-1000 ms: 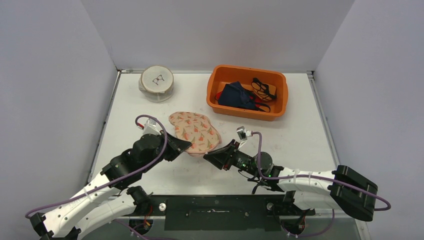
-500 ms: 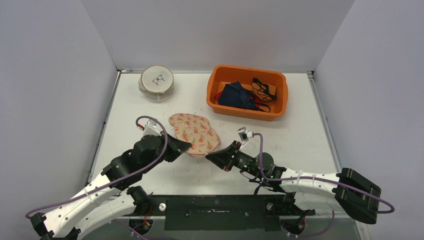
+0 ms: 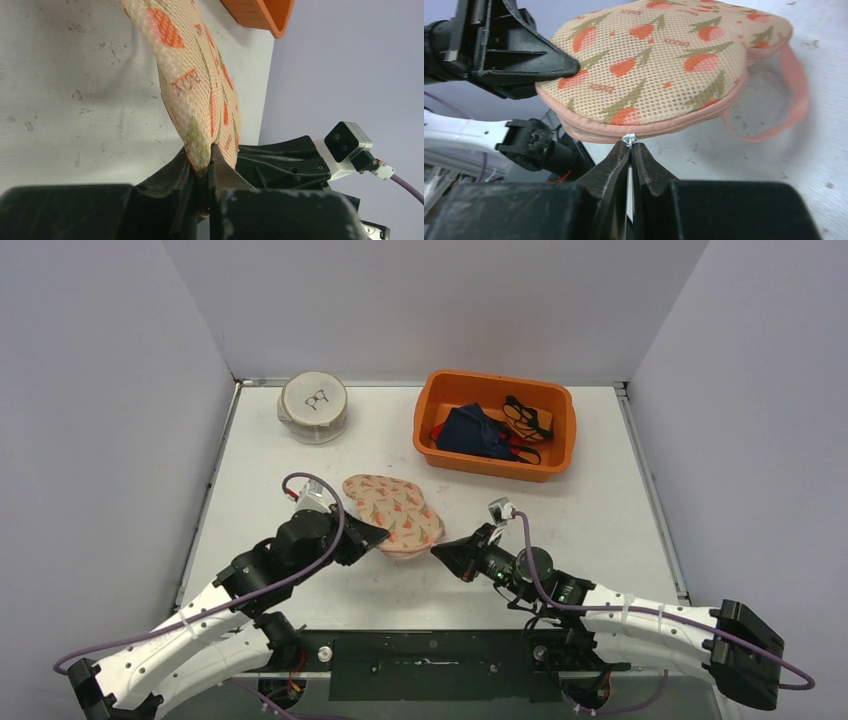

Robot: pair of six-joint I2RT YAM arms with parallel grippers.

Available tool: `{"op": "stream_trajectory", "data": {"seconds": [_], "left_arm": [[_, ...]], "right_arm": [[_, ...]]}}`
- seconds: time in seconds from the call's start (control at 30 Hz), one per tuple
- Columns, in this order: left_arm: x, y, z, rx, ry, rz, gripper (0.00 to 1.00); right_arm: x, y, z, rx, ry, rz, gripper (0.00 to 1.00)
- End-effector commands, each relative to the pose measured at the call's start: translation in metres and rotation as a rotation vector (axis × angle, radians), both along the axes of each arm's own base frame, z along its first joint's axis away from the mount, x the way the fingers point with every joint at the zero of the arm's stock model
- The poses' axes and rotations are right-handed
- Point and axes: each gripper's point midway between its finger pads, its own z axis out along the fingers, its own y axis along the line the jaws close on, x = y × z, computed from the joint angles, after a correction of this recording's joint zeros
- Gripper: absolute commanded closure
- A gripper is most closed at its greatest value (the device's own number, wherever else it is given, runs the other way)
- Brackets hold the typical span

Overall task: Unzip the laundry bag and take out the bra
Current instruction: Unzip the laundry bag at the center of the board.

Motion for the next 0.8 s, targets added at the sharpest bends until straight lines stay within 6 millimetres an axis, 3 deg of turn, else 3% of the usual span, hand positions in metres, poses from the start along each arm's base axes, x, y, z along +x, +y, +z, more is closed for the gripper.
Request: {"op": "stream_trajectory", "data": {"seconds": [0.0,0.27,0.43,0.57,0.6,0.7,0.77], "left_arm": [[0.005,-0.021,0.026,-0.097,-0.080,-0.068,1.00],[0.019,-0.058,-0.002,-0.083,-0.152,-0.221,1.00],[0.041,-0.085,-0.017,-0.109,-0.204,-0.335,1.00],[0.058,-0.093,-0.040,-0.076,-0.157,-0.359,0.98],[0.059,-0.093,-0.046,-0.066,-0.145,-0.354,0.91],[0.058,-0.082,-0.071,-0.014,-0.080,-0.313,0.49],[0.052,-0.070,-0.085,0.021,-0.039,-0.280,0.30]], "right_arm": [[0.013,-0.027,-0.024,-0.144,-0.017,-0.120,0.95],[0.002,-0.047,-0.034,-0.282,-0.076,-0.173,0.95],[-0.009,-0.050,-0.048,-0.337,-0.072,-0.190,0.95],[-0.012,-0.050,-0.060,-0.354,-0.053,-0.213,0.95],[-0.012,-0.050,-0.062,-0.355,-0.047,-0.220,0.95],[-0.011,-0.045,-0.069,-0.359,-0.033,-0.228,0.95],[-0.010,-0.040,-0.074,-0.372,-0.028,-0.225,0.95]]}}
